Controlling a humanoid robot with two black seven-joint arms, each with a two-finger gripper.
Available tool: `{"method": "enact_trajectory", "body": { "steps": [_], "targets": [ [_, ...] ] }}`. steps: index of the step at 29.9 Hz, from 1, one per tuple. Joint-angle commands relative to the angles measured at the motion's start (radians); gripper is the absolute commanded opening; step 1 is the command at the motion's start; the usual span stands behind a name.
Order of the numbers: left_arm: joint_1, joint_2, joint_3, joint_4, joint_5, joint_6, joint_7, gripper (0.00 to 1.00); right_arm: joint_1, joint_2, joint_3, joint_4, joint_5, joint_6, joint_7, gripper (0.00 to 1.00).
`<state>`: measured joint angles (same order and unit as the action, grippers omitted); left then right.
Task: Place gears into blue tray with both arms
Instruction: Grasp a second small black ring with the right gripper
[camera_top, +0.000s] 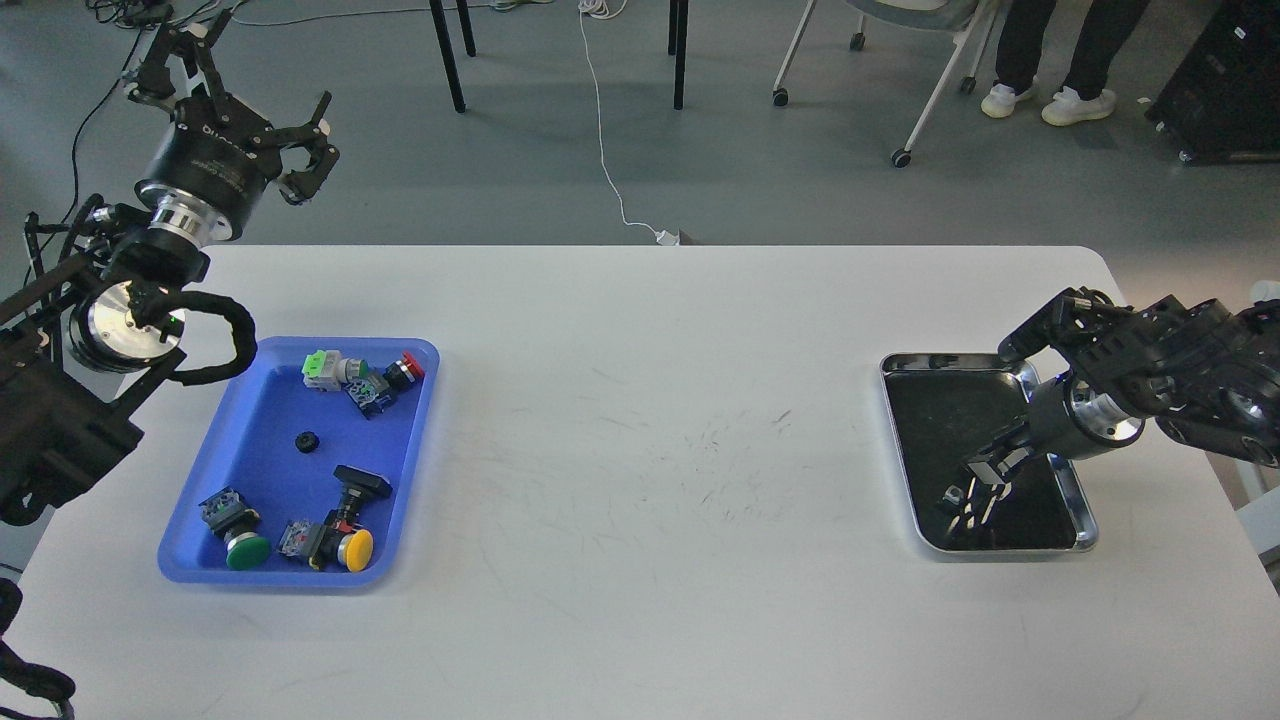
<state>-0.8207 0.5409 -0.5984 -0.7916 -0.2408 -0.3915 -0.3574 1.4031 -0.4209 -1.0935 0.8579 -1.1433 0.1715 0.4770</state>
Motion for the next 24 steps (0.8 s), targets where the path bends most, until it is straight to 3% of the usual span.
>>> {"method": "enact_trajectory", "body": {
  "steps": [1,9,18,24],
  "targets": [
    [-0.002,0.001,-0.001,0.0,0.0,0.0,0.0,0.98,-0.001,0.001,0.001,0.0,-0.001,-0.001,0.0,0.42],
    [-0.002,0.001,-0.004,-0.001,0.0,0.0,0.0,0.98,-0.003,-0.01,0.001,0.004,-0.004,-0.009,0.002,0.14],
    [-0.003,0.002,-0.018,-0.003,0.0,0.0,0.0,0.98,0.048,-0.01,0.003,0.038,-0.007,-0.035,0.009,0.11],
    [-0.003,0.001,-0.018,-0.005,0.001,0.0,0.0,0.98,0.221,0.002,0.099,0.278,0.008,-0.049,-0.004,0.11]
  ]
}}
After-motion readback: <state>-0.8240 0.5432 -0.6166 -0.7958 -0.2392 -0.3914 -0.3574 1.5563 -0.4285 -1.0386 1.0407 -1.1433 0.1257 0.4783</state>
